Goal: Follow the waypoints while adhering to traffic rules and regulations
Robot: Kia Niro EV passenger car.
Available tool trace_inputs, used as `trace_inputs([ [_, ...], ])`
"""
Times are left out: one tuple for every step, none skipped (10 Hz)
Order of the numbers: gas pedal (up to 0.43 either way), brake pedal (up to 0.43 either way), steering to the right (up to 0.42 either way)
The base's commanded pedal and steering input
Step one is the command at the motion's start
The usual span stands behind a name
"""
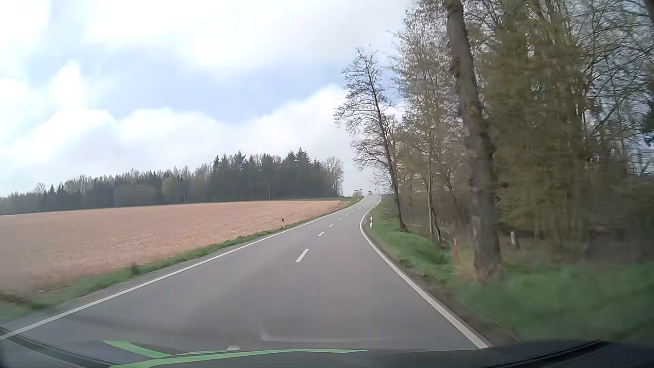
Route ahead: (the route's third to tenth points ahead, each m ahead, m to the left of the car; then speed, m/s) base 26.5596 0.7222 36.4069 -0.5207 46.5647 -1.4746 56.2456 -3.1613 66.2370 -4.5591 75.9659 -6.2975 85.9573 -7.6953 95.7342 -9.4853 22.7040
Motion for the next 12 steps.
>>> trace_inputs([
  [0.248, 0.000, 0.015],
  [0.260, 0.000, 0.015],
  [0.280, 0.000, 0.015],
  [0.280, 0.000, 0.015],
  [0.280, 0.000, 0.015],
  [0.280, 0.000, 0.016],
  [0.280, 0.000, 0.017],
  [0.280, 0.000, 0.017],
  [0.280, 0.000, 0.017],
  [0.287, 0.000, 0.017],
  [0.287, 0.000, 0.017],
  [0.287, 0.000, 0.017],
])
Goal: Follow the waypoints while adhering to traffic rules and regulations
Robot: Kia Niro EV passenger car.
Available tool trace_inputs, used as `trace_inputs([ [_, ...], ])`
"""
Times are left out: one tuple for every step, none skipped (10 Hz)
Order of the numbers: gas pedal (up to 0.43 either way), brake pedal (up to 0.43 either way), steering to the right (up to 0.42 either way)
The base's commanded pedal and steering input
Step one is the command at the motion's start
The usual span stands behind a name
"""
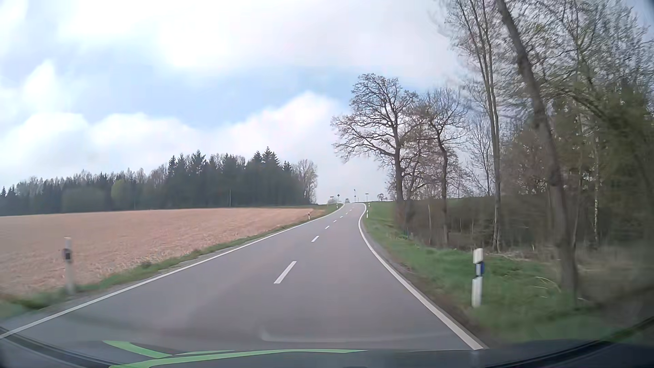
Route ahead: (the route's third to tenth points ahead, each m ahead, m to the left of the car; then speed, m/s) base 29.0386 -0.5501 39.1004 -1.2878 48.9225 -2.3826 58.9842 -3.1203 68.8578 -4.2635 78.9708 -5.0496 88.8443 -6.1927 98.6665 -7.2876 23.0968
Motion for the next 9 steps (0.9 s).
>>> trace_inputs([
  [0.287, 0.000, 0.017],
  [0.299, 0.000, 0.017],
  [0.299, 0.000, 0.018],
  [0.299, 0.000, 0.018],
  [0.299, 0.000, 0.018],
  [0.299, 0.000, 0.018],
  [0.299, 0.000, 0.018],
  [0.299, 0.000, 0.018],
  [0.299, 0.000, 0.016],
])
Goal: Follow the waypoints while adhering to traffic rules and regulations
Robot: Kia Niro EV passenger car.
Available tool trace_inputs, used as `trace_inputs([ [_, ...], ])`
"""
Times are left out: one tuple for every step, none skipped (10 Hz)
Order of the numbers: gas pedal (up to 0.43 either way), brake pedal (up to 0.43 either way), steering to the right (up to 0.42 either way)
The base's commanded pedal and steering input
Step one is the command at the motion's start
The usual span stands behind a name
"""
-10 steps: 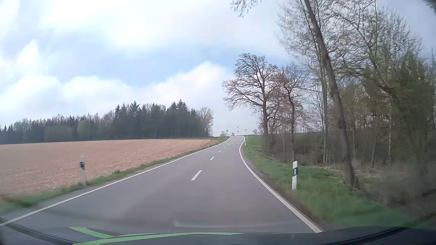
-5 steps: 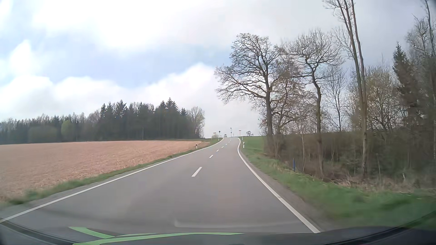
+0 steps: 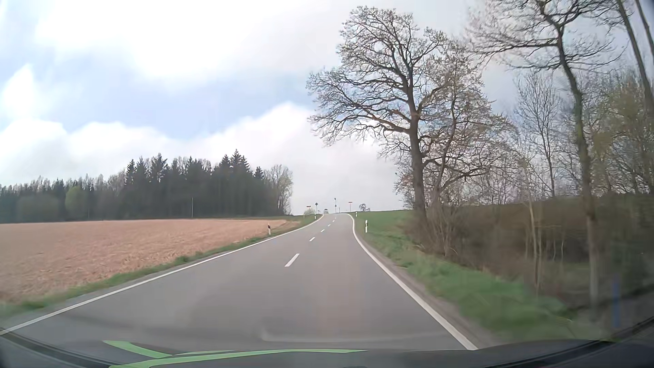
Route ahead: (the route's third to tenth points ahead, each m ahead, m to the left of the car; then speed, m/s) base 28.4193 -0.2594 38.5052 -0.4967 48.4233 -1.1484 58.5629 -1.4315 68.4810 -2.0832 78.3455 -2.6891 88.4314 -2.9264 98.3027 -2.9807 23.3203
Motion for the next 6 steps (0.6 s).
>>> trace_inputs([
  [0.299, 0.000, 0.015],
  [0.299, 0.000, 0.015],
  [0.299, 0.000, 0.014],
  [0.299, 0.000, 0.012],
  [0.299, 0.000, 0.012],
  [0.299, 0.000, 0.011],
])
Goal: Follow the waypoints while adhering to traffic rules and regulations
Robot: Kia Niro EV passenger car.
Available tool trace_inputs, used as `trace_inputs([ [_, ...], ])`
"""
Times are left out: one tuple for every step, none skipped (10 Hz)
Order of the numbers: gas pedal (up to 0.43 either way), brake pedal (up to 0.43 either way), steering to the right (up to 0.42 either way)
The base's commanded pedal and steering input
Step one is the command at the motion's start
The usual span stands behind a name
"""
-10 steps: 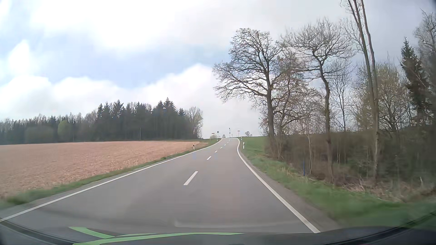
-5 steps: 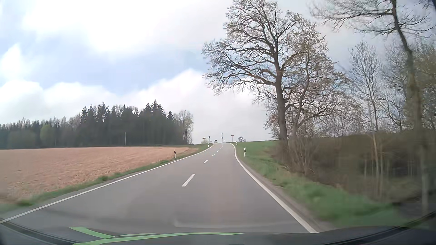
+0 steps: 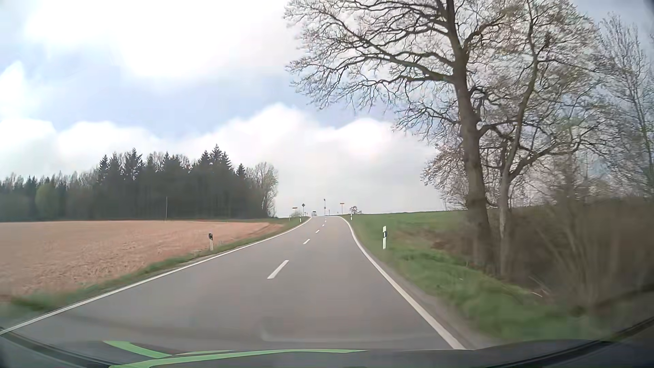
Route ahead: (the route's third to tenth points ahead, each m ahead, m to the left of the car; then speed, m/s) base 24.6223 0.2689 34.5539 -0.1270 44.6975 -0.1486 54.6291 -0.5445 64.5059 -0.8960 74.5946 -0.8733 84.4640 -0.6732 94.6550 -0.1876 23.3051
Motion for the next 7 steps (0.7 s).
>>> trace_inputs([
  [0.299, 0.000, 0.011],
  [0.280, 0.000, 0.011],
  [0.240, 0.000, 0.011],
  [0.189, 0.000, 0.011],
  [0.150, 0.000, 0.011],
  [0.110, 0.000, 0.010],
  [0.059, 0.000, 0.010],
])
